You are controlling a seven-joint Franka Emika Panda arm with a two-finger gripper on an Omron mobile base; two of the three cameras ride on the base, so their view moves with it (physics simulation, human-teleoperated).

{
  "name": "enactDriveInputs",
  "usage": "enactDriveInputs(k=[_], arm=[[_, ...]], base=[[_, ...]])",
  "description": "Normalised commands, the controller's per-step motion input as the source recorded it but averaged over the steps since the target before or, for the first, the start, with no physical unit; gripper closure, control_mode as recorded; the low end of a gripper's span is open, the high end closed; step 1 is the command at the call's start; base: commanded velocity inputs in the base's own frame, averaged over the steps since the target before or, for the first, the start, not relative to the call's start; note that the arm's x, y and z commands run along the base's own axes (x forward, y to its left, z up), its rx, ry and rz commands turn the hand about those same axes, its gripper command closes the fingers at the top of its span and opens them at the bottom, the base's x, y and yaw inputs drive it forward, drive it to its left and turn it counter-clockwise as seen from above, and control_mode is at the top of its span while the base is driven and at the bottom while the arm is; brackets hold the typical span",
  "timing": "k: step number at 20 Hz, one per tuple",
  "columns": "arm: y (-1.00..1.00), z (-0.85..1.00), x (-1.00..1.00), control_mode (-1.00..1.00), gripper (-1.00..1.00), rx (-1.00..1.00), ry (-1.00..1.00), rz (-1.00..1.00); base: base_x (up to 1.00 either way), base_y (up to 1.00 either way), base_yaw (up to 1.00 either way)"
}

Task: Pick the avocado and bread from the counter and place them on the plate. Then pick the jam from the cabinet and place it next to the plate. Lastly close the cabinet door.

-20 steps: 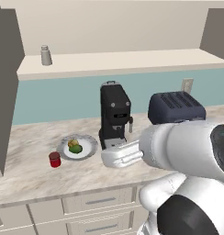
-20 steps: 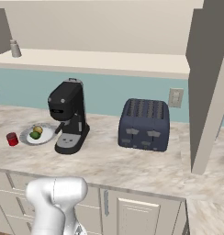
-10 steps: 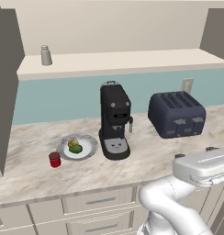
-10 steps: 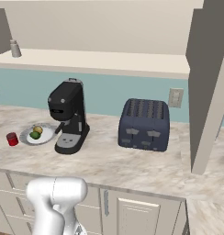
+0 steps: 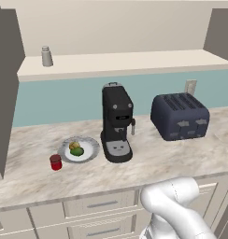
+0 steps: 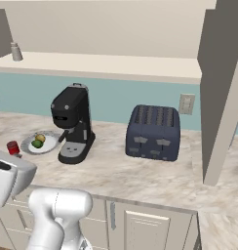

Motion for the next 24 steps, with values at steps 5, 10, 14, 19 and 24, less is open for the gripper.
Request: enactDriveInputs(k=[5,10,14,19,24], arm=[[-0.01,0.01,0.00,-1.00,-1.00,0.01,0.00,0.00],[0.00,0.00,0.00,-1.00,-1.00,0.00,0.00,0.00],[0.00,0.00,0.00,-1.00,-1.00,0.00,0.02,-0.01],[0.00,0.00,0.00,-1.00,-1.00,0.00,0.01,0.00],[-0.02,0.00,0.00,-1.00,-1.00,0.00,0.00,0.00]], base=[[0.00,0.00,0.00],[0.00,0.00,0.00],[0.00,0.00,0.00],[0.00,0.00,0.00],[0.00,0.00,0.00]])
